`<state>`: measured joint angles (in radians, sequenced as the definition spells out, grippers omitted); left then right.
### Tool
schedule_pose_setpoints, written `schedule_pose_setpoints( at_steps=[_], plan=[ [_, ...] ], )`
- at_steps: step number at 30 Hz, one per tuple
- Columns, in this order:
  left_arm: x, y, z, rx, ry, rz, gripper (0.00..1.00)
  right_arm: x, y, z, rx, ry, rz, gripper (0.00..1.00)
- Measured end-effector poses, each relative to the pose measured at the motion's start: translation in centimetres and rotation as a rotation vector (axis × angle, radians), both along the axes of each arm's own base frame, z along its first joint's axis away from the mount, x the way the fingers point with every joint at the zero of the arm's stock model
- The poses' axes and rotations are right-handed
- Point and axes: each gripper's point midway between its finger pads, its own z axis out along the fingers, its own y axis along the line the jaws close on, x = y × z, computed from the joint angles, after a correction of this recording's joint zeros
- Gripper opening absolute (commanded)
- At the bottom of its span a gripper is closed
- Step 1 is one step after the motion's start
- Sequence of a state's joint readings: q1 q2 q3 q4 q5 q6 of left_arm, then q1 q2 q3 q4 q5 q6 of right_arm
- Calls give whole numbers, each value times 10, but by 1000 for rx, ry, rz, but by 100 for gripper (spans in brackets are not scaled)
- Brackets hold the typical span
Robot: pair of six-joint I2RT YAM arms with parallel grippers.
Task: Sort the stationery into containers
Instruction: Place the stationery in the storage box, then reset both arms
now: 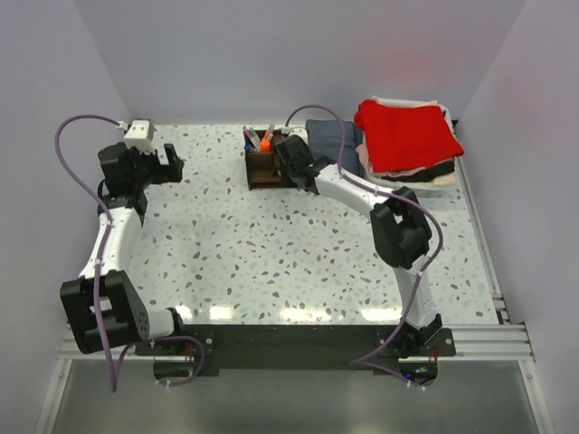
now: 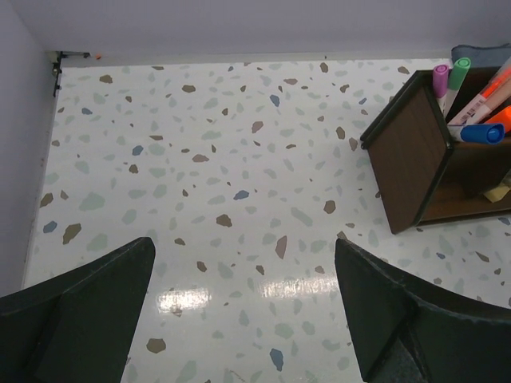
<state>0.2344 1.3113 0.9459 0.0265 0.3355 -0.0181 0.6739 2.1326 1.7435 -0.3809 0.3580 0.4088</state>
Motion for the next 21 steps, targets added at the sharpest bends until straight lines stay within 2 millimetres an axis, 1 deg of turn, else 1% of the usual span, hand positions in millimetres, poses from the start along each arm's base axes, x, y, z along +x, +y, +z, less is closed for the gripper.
schedule_pose_setpoints(
  at_steps=[4,6,7,8,10,11,12,16,18,21],
  plan=[
    [-8,-3,21,4,-56,-3,100,-14,-10,26,18,-18,1,44],
    [-11,-6,29,2,-76,-10,100,-20,-15,35,19,-25,8,56],
    [-13,-7,32,1,-86,-14,100,-25,-17,39,19,-29,15,60],
    [-15,-8,35,1,-93,-20,100,-30,-22,42,9,-30,26,66],
    [-18,-11,37,0,-100,-31,100,-43,-33,47,-13,-34,52,76],
    [-20,-13,37,-3,-98,-37,100,-49,-40,51,-25,-40,67,88],
    [-22,-14,36,-4,-95,-42,100,-54,-44,54,-37,-45,81,99],
    [-27,-18,35,6,-89,-67,100,-76,-69,71,-96,-113,169,99],
    [-28,-19,34,14,-87,-78,100,-87,-82,76,-135,-143,196,99],
    [-30,-22,31,26,-75,-96,100,-103,-105,78,-208,-173,227,99]
  ],
)
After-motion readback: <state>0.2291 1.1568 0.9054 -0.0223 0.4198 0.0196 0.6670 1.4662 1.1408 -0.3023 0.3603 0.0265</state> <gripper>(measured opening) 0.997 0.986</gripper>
